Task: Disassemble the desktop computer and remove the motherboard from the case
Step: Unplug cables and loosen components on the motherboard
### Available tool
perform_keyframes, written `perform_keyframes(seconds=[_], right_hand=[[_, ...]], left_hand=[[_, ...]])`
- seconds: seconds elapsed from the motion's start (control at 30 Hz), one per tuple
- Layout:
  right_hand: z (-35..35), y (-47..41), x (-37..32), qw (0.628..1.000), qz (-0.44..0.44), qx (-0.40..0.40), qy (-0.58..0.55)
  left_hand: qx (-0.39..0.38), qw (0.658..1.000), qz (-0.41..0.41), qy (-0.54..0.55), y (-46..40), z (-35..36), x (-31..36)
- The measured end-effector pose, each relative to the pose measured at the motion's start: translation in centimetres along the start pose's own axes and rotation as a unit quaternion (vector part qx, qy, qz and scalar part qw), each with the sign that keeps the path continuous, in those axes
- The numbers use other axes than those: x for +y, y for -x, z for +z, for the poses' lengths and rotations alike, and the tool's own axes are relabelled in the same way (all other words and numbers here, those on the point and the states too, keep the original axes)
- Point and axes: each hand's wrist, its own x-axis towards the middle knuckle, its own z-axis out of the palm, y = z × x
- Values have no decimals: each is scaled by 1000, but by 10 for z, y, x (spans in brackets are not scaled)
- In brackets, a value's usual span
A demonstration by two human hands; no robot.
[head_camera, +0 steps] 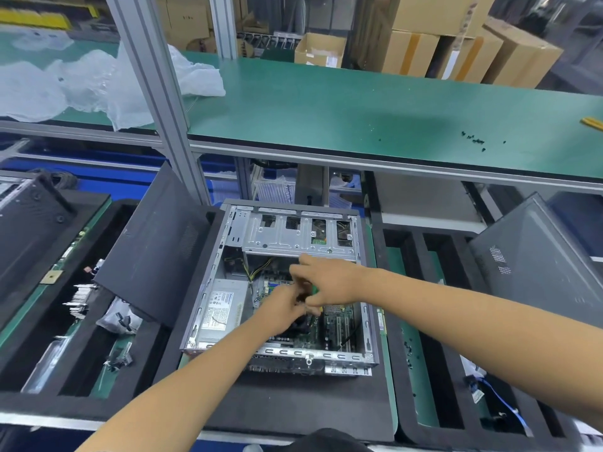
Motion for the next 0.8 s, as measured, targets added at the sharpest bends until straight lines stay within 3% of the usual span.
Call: perform_keyframes(seconds=[0.1,0.2,0.37,0.5,0.6,0.7,0.8], right_hand=[[2,-4,-6,993,111,-39,25],[0,-7,-13,983,131,-92,91],[-3,-4,-13,984,-11,-87,152],[-4,-2,-8,932,-154,-64,321],[-6,1,-3,910,-226,-42,346],[-4,2,1,903,-254,-36,344],[-3,-1,-1,949,-182,-63,250]], left_hand=[[16,999,12,-45,-2,-1,4],[45,995,34,-76,-4,-1,7],[65,997,43,-9,-6,2,6],[-37,997,39,54,-7,-11,15],[-62,996,26,61,-6,-17,8],[-55,996,30,66,-4,-14,0],[-39,997,21,57,-3,-10,-4]])
